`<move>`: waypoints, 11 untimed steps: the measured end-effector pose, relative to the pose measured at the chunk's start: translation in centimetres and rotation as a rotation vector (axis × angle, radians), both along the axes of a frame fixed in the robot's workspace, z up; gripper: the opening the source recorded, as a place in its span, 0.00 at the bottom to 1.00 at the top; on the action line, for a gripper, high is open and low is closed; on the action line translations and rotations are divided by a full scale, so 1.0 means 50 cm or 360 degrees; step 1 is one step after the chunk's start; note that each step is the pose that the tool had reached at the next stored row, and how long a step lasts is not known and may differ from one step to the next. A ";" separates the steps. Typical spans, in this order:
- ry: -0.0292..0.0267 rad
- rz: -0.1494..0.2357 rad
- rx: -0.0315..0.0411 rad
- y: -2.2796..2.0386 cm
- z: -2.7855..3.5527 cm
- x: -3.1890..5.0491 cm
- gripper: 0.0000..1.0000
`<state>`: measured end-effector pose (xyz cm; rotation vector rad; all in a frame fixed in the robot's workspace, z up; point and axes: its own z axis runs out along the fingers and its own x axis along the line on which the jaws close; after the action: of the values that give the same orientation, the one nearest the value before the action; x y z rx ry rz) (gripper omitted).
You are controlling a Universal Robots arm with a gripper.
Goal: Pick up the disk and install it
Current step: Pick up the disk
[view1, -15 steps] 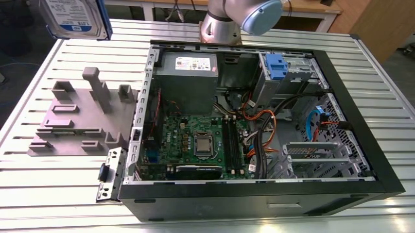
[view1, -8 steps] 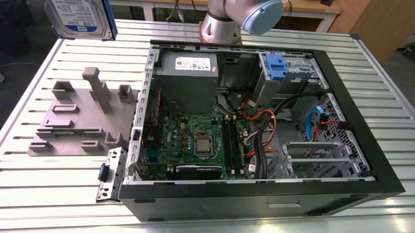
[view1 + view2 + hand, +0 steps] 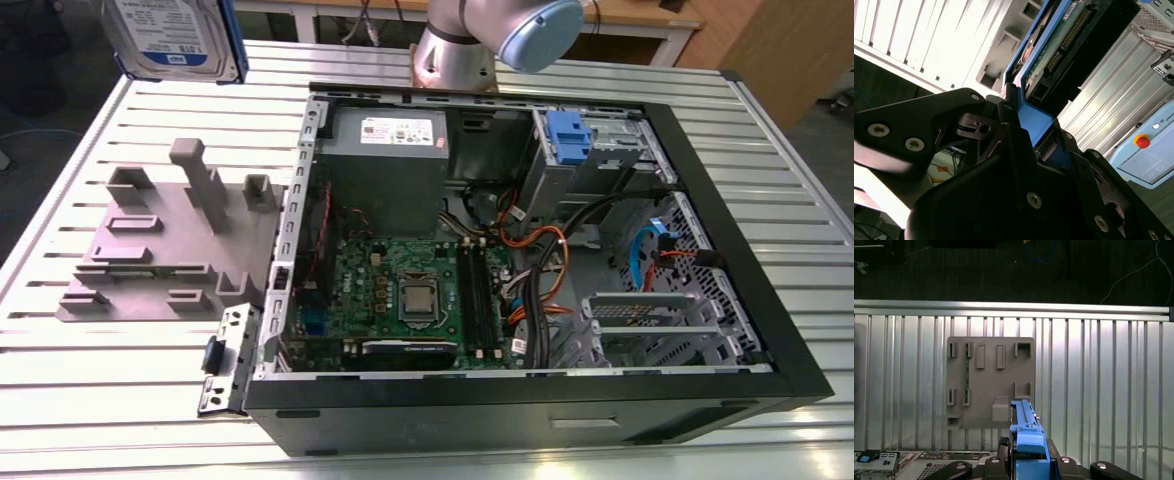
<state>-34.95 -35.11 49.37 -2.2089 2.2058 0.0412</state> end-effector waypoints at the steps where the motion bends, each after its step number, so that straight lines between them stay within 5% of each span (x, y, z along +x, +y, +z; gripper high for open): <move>1: 0.00000 0.0000 0.0000 0.0000 0.000 0.001 0.36; 11: 0.00000 0.0000 0.0000 0.0000 0.000 0.016 0.36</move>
<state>-34.15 -35.12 49.37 -2.2090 2.2058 0.0412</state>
